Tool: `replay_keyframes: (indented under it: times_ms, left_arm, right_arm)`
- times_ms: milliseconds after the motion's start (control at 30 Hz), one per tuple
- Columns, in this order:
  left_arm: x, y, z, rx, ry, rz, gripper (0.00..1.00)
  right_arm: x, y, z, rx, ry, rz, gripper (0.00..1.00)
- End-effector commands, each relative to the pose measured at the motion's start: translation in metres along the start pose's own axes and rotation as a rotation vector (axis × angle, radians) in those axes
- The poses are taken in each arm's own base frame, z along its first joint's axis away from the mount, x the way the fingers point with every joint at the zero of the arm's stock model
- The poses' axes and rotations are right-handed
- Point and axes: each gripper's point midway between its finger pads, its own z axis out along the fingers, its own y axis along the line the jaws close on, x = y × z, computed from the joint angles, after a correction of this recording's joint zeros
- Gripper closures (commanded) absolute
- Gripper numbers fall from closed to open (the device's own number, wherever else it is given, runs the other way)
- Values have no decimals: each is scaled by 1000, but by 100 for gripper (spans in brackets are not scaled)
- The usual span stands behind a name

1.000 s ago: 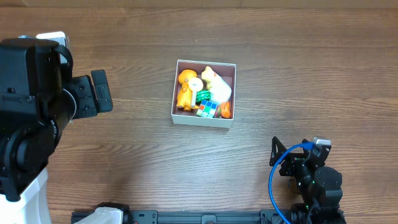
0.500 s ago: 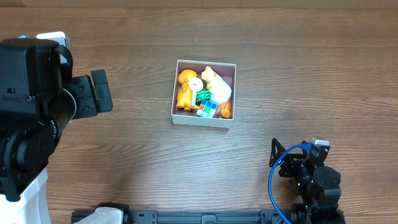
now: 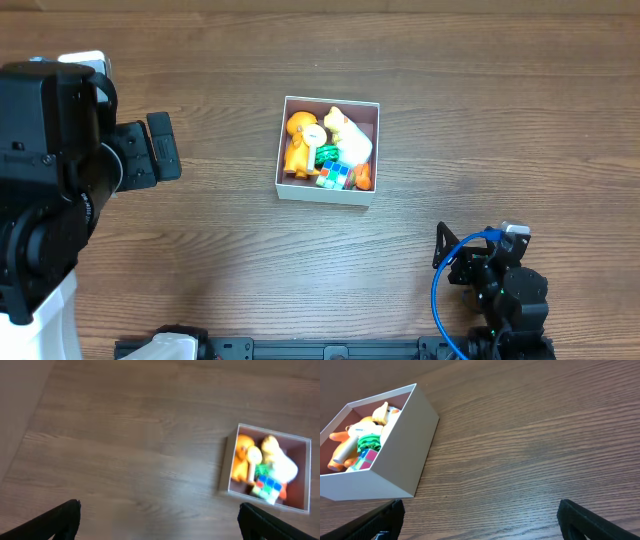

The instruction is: Pack container

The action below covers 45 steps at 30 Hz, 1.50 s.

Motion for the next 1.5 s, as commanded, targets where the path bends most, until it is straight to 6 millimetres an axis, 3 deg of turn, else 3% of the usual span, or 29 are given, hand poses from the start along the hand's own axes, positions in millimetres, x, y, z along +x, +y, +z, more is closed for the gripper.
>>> replay_keyframes:
  times_ms: [0, 100, 167, 333, 567, 667, 1033, 1467]
  left_arm:
    - [-17, 14, -16, -37, -165, -28, 0]
    - [-34, 10, -21, 11, -362, -72, 0]
    - [-33, 5, -17, 53, -467, -44, 0]
    - [6, -11, 10, 149, -563, 109, 0]
    - [89, -8, 75, 159, -518, 94, 0]
    - [113, -8, 100, 171, -513, 47, 0]
    - [170, -7, 152, 185, -591, 19, 0]
    - [204, -9, 193, 176, -520, 30, 0]
  right_arm:
    - [0, -2, 1, 8, -10, -5, 0]
    - [0, -2, 1, 7, -10, -5, 0]
    - [0, -2, 1, 7, -10, -5, 0]
    - [0, -2, 1, 7, -10, -5, 0]
    - [0, -2, 1, 7, -10, -5, 0]
    - [0, -2, 1, 7, -10, -5, 0]
    - [0, -2, 1, 7, -10, -5, 0]
    - [0, -2, 1, 7, -10, -5, 0]
